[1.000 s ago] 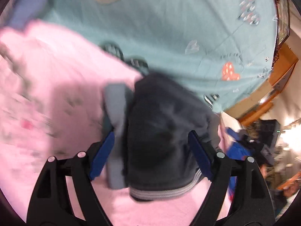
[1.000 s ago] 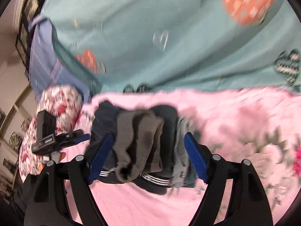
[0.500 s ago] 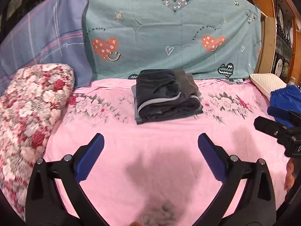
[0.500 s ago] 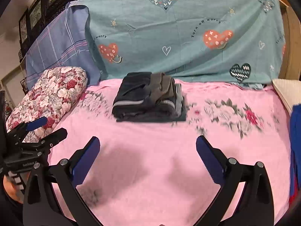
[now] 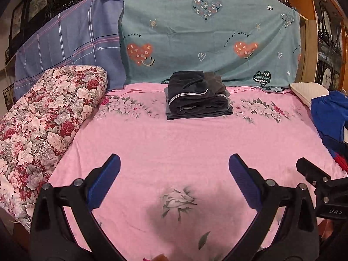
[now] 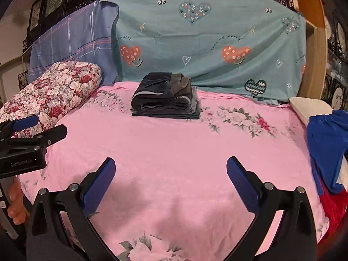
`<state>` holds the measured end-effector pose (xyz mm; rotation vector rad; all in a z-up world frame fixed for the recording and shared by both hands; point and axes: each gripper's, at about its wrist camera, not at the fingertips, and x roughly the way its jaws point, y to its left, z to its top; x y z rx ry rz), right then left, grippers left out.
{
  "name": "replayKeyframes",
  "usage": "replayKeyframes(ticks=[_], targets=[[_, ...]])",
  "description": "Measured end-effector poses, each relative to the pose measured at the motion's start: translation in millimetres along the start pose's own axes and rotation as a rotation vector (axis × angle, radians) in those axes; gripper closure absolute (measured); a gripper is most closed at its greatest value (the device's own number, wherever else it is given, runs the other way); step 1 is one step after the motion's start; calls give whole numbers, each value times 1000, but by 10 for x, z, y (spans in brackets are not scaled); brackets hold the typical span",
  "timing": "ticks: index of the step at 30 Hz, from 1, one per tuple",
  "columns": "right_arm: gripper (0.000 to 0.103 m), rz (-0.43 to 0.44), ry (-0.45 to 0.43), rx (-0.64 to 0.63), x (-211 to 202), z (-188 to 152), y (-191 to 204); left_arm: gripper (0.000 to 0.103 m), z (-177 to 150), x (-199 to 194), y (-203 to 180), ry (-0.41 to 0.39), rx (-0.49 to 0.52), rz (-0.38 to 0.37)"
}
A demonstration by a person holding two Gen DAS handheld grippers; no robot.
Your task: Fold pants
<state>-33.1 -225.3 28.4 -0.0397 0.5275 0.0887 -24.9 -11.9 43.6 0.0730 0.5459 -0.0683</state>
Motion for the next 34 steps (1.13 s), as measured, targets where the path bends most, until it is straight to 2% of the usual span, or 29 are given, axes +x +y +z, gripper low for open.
replayKeyframes(ticks=[9,19,25,34], targets=[[1,-28,-16,30,-145,-25,-130,2,-15,-97,-51,2,5,-7],[1,-33,-1,55,-67,-80,-225,2,-15,-19,-134,14,17,-7],[1,-34,10,62,-32,-107,-258,2,-18,6,-154,26,18,-39],[1,-42,3,57,-59,-84,-252,2,-13,41,-87,38,6,-6]])
